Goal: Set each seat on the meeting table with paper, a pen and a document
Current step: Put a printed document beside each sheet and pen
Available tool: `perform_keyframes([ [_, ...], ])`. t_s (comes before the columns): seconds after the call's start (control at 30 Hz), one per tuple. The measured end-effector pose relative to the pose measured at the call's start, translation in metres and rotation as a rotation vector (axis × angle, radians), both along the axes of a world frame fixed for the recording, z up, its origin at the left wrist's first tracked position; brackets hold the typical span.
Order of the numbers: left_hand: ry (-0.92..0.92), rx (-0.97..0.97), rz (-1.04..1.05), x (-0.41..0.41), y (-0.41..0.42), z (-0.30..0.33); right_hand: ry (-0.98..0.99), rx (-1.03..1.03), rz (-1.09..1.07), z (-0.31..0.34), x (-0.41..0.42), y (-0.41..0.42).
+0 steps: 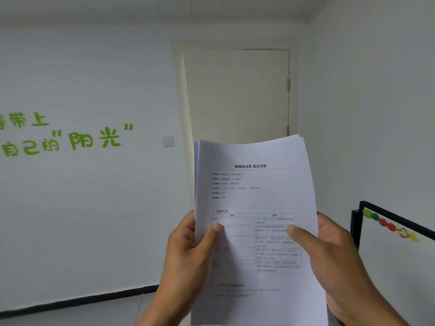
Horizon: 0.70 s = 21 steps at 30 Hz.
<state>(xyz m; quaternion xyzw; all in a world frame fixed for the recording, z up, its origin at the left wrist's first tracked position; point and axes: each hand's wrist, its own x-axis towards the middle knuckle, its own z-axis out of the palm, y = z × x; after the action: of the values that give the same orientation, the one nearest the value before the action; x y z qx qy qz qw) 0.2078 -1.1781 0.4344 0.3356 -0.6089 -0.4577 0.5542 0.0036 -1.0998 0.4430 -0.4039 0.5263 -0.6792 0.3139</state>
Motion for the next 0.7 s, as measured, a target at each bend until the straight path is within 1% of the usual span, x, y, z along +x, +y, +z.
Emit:
perform_keyframes([
  [0.1,-0.014,-0.005,0.087,-0.01,-0.048,0.004,-0.015,0.006,0.062,0.003,-0.017,-0.065],
  [0.13,-0.009,-0.015,0.131,-0.012,-0.073,0.005,-0.02,0.002,0.128,0.006,-0.019,-0.103],
  [0.2,-0.01,-0.02,0.169,-0.009,-0.097,0.011,-0.014,-0.011,0.149,0.008,-0.02,-0.139],
  [0.3,-0.01,-0.009,0.295,0.009,-0.155,0.008,-0.042,0.0,0.296,0.009,-0.004,-0.219],
  [0.37,-0.015,-0.001,0.355,0.022,-0.185,0.005,-0.048,0.017,0.344,0.004,0.006,-0.263],
  [0.47,0.012,0.028,0.436,0.046,-0.235,-0.006,-0.049,0.021,0.434,-0.003,0.032,-0.332],
  [0.6,0.026,0.045,0.515,0.092,-0.325,-0.027,-0.009,0.057,0.482,-0.017,0.081,-0.431],
  [0.7,0.049,0.058,0.552,0.128,-0.387,-0.032,0.021,0.076,0.533,-0.015,0.119,-0.501],
])
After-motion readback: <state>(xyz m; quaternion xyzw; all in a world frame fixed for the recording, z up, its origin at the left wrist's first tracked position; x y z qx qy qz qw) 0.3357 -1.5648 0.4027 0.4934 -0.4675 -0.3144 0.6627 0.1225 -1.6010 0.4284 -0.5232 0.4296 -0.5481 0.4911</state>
